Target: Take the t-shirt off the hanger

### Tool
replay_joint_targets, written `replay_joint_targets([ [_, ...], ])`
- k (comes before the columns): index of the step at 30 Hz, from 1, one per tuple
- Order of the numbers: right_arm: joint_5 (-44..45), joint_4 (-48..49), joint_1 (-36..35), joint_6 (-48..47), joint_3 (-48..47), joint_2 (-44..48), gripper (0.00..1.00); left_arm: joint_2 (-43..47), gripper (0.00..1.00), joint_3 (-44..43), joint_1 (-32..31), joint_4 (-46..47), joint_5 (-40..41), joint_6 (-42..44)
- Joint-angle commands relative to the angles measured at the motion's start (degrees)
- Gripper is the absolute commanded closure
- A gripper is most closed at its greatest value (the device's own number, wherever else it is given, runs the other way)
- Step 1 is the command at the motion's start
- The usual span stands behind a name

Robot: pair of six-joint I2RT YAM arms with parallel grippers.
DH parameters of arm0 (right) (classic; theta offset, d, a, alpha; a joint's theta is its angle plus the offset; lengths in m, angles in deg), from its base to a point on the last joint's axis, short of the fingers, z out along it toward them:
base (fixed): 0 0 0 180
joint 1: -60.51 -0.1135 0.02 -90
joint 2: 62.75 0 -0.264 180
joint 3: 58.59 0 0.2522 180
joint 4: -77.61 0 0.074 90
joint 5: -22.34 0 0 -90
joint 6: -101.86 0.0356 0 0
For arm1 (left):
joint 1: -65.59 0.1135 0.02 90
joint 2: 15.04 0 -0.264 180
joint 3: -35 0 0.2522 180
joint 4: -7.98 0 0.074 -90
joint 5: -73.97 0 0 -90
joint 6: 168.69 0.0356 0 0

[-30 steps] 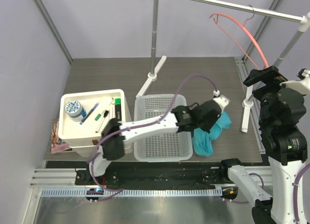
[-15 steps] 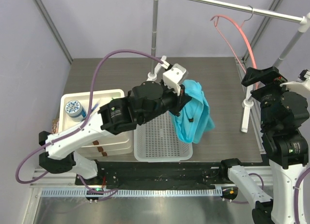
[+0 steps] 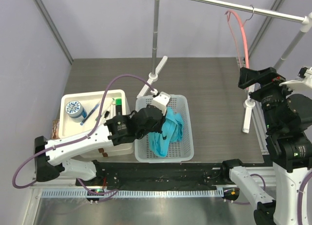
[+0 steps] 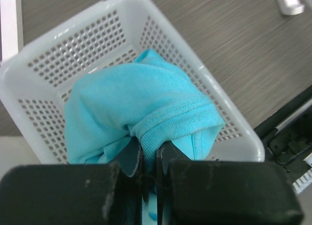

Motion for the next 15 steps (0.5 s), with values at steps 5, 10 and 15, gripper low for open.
replay_joint_targets([
  [5, -15.8, 1.9, -0.2, -1.0, -5.2, -1.9, 0.00, -2.7, 0.90, 1.2, 1.9, -2.7, 7.1, -6.8],
  [10, -29.4, 2.0, -0.3, 4.4, -5.0, -6.7, 0.00, -2.0, 0.37, 2.1, 1.9, -1.8, 7.5, -8.2],
  [15, -34.5, 6.8, -0.3, 8.5, -0.7, -5.8, 0.00, 5.8, 0.24, 6.2, 1.9, 4.2, 1.9, -7.9],
])
